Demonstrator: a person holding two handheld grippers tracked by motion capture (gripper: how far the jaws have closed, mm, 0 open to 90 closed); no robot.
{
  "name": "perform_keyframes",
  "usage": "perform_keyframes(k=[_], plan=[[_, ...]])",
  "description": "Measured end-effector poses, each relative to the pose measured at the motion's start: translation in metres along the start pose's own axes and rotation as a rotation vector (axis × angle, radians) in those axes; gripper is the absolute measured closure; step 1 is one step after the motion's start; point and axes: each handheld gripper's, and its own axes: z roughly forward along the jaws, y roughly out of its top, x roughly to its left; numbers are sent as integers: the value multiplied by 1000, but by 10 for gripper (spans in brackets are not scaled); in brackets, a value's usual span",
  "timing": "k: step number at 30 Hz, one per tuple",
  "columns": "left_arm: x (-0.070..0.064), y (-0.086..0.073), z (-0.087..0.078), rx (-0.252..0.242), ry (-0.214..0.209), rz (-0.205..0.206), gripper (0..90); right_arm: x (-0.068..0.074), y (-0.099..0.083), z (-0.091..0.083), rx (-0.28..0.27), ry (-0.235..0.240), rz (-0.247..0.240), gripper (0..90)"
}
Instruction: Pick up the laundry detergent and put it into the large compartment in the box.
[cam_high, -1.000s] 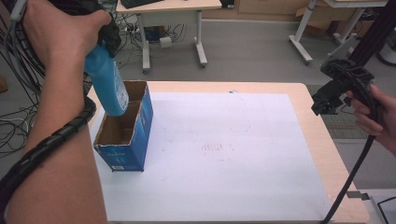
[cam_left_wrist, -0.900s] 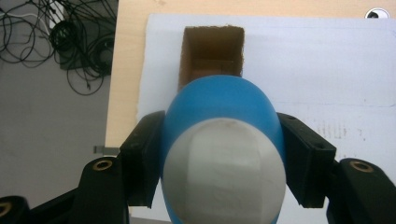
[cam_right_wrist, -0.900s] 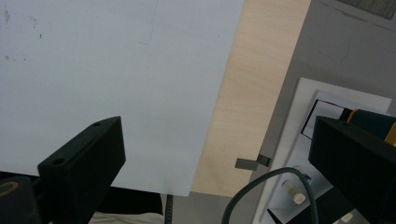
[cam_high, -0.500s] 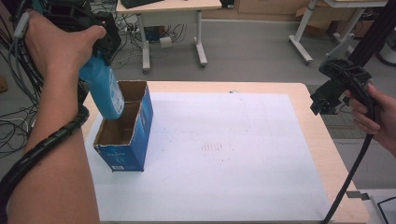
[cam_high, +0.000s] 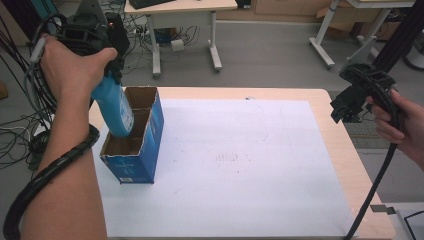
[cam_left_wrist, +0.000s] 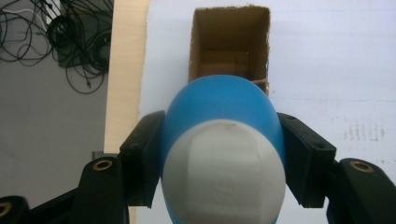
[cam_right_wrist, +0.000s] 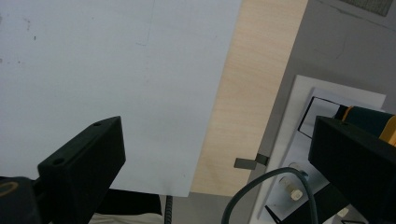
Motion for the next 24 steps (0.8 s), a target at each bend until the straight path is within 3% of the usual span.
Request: perform_keyframes(k=[24], plan=[[-1,-16,53,20,-10,16,383,6,2,0,2,-3,-8,34]])
